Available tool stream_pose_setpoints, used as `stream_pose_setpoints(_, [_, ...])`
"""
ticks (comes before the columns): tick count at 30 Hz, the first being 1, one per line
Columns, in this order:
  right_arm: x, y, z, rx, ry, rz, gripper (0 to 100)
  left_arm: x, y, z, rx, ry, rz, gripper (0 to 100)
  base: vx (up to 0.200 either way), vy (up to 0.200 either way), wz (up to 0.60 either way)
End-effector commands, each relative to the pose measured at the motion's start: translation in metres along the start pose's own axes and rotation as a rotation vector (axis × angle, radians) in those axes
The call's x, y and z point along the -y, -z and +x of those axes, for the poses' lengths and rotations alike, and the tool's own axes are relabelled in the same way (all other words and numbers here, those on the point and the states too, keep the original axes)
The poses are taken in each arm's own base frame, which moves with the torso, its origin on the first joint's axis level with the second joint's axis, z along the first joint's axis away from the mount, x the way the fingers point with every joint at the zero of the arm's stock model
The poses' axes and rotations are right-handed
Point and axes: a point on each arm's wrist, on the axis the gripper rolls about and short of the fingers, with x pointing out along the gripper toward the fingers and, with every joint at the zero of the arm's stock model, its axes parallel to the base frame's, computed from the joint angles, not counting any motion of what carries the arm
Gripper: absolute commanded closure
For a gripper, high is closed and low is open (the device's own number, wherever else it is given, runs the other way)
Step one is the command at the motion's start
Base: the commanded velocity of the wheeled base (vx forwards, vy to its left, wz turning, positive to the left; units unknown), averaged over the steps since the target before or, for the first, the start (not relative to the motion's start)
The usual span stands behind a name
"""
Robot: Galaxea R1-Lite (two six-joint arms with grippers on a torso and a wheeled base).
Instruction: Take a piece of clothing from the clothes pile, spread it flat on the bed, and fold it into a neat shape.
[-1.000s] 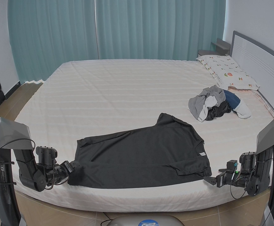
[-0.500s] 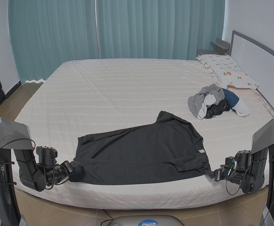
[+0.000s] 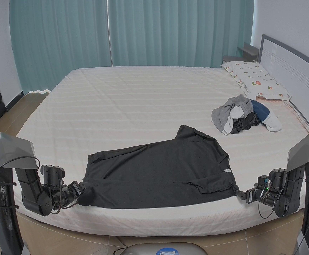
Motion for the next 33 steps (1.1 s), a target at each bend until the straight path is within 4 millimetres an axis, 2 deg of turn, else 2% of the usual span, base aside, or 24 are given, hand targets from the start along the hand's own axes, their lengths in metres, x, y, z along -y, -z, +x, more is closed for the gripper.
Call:
stream_pose_setpoints(1, [0.006,-0.002,-0.002,0.015,0.02,0.0,0,0.0,0.0,0.0,-0.001,-0.001,-0.001,0,0.0,0.0,0.0])
stream_pose_setpoints(16, [0.026,-0.008,-0.012,0.043,0.068,0.005,0,0.0,0.0,0.001,0.0,0.0,-0.001,0,0.0,0.0,0.0])
stream_pose_setpoints(20, [0.027,-0.009,-0.013,0.047,0.054,0.004,0,0.0,0.0,0.001,0.0,0.0,-0.001,0,0.0,0.0,0.0])
stream_pose_setpoints(30, [0.045,-0.007,-0.013,0.065,0.055,0.033,0,0.0,0.0,0.001,0.001,-0.002,-0.001,0,0.0,0.0,0.0])
stream_pose_setpoints(33, [0.043,-0.007,-0.014,0.071,0.023,0.038,0,0.0,0.0,0.001,0.002,-0.001,-0.001,0,0.0,0.0,0.0])
